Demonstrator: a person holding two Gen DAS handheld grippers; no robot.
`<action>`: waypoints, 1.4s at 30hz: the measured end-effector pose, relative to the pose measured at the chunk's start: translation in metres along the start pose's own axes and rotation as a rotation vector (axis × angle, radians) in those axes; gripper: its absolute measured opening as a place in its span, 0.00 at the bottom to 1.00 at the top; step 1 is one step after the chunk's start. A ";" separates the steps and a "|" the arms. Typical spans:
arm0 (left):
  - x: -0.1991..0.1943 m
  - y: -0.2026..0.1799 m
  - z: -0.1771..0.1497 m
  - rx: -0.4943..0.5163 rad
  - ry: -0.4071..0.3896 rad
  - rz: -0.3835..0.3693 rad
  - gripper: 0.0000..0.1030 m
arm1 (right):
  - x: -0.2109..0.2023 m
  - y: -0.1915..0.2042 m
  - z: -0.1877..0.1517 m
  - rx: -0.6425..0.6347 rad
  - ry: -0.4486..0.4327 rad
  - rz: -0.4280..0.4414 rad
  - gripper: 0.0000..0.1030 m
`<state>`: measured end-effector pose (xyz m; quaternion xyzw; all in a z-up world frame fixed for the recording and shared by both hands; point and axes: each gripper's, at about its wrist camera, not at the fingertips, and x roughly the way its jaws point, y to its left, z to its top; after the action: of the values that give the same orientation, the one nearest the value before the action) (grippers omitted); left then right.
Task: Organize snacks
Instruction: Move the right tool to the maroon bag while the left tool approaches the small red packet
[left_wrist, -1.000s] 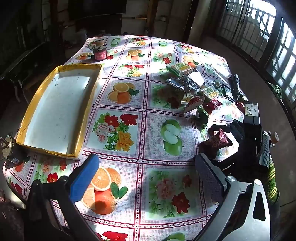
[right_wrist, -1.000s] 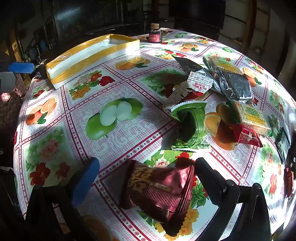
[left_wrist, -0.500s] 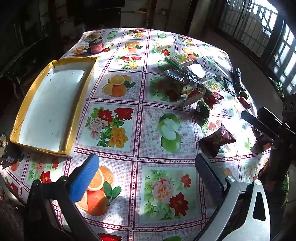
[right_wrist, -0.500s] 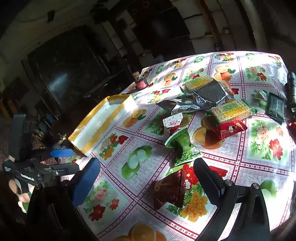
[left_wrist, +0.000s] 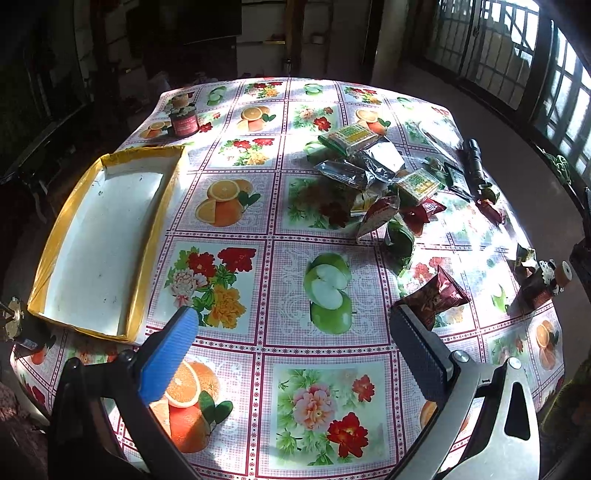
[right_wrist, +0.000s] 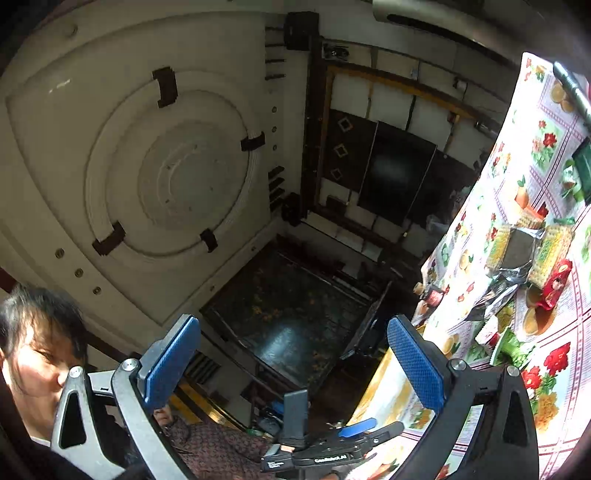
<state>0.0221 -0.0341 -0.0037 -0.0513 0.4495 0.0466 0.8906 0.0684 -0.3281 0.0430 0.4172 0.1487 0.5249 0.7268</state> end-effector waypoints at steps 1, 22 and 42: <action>0.000 -0.001 0.000 0.003 -0.006 0.009 1.00 | 0.003 0.003 -0.001 -0.025 0.026 -0.034 1.00; 0.013 0.011 0.009 -0.044 0.000 0.066 1.00 | 0.035 -0.018 -0.046 -0.362 0.245 -0.818 0.96; 0.016 0.028 0.008 -0.074 -0.032 0.192 1.00 | 0.049 -0.037 -0.074 -0.401 0.476 -1.000 0.96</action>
<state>0.0346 -0.0046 -0.0137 -0.0402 0.4359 0.1491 0.8866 0.0633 -0.2546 -0.0192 0.0214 0.3842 0.2153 0.8976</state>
